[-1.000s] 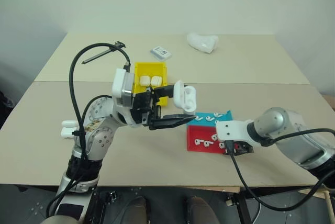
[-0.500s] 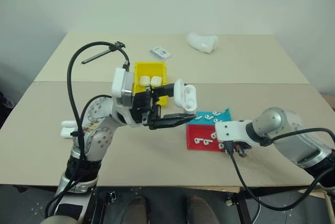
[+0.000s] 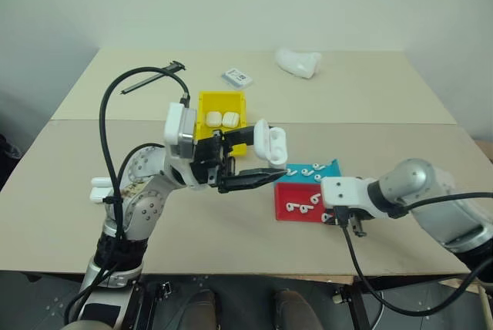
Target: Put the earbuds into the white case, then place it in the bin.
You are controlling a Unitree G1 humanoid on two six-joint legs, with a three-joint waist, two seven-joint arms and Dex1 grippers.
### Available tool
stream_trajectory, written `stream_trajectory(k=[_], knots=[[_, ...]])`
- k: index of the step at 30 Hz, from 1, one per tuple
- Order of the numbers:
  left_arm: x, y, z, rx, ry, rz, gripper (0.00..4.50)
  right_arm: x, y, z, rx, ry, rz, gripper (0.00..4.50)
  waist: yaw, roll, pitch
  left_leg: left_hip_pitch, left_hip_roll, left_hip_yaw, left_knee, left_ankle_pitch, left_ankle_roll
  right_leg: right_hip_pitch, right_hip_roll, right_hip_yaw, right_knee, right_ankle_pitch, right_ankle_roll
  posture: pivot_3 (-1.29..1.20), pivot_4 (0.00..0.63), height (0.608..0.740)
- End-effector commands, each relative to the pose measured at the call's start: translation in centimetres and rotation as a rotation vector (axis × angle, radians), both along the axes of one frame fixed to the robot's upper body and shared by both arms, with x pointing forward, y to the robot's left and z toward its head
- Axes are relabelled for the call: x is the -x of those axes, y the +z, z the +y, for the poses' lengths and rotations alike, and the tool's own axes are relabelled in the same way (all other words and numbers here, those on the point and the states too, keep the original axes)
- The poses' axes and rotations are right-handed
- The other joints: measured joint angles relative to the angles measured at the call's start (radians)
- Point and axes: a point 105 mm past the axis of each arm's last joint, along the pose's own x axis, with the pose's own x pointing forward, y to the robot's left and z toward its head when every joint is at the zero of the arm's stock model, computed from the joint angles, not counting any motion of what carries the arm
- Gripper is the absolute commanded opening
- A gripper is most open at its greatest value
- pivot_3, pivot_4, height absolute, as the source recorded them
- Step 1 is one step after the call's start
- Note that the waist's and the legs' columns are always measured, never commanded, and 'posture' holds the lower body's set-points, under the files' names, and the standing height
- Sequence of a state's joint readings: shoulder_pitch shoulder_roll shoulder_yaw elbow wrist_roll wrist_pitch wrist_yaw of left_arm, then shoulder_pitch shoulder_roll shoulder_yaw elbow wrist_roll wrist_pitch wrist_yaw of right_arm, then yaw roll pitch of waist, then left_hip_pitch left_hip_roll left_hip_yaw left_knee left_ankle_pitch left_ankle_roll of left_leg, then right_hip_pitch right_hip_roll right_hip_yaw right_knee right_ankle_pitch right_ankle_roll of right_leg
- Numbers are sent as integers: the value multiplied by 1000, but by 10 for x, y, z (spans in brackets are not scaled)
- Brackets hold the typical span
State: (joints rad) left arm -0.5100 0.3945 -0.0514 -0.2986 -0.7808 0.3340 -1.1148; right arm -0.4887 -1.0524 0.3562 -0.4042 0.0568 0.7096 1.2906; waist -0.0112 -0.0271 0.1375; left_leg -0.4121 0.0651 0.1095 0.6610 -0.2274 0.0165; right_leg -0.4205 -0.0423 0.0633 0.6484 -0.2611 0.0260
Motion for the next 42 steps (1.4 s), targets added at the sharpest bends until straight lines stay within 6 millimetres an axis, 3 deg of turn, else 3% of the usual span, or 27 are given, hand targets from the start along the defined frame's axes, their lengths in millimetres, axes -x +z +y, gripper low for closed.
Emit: stream_trajectory(k=[1, 4, 7, 10, 16, 24, 42], knots=[[0, 10, 1, 20, -16, -26, 2782, 5, 43, 7, -215, -61, -55, 678, 0, 0, 0, 0, 0, 0, 0, 0, 0, 0, 0, 0, 0, 0, 0, 0, 150, 740], [-6, 8, -1, 19, -14, -10, 2782, 2, 76, 7, -433, -132, -149, 678, 2, 0, 0, 1, 0, 0, 0, 0, 0, 1, 0, -1, 0, 0, 0, 0, 150, 740], [-9, 6, -5, 8, -36, -9, 2782, -4, 122, 5, -736, -200, -347, 678, 0, 0, 0, 2, 0, -1, 0, 0, 0, 2, 0, 0, 0, 0, 0, 0, 150, 740], [-10, 6, -8, 8, -62, -7, 2782, -1, 151, 10, -944, -221, -443, 678, 0, 0, 0, 1, 0, 0, 0, 0, 0, 2, 0, 0, 0, 0, 0, 0, 150, 740], [-13, 7, -15, 0, -112, 0, 2782, 22, 184, 29, -1278, -150, -378, 678, -1, 1, 0, 0, 0, 0, 0, 0, 0, 1, 0, 0, 1, 0, 0, 0, 150, 740], [-18, 9, -23, -12, -129, -9, 2782, 36, 174, 60, -1266, -94, -324, 678, -2, 1, -1, -1, 0, -1, 0, 0, 0, 1, 0, 0, 0, 0, 0, 0, 150, 740], [-11, 8, -21, -27, -134, -18, 2782, 29, 156, 68, -1198, -135, -306, 678, -4, 1, -1, -1, 0, -2, 0, 0, 0, 1, 0, 0, 0, 0, 0, 0, 150, 740]])
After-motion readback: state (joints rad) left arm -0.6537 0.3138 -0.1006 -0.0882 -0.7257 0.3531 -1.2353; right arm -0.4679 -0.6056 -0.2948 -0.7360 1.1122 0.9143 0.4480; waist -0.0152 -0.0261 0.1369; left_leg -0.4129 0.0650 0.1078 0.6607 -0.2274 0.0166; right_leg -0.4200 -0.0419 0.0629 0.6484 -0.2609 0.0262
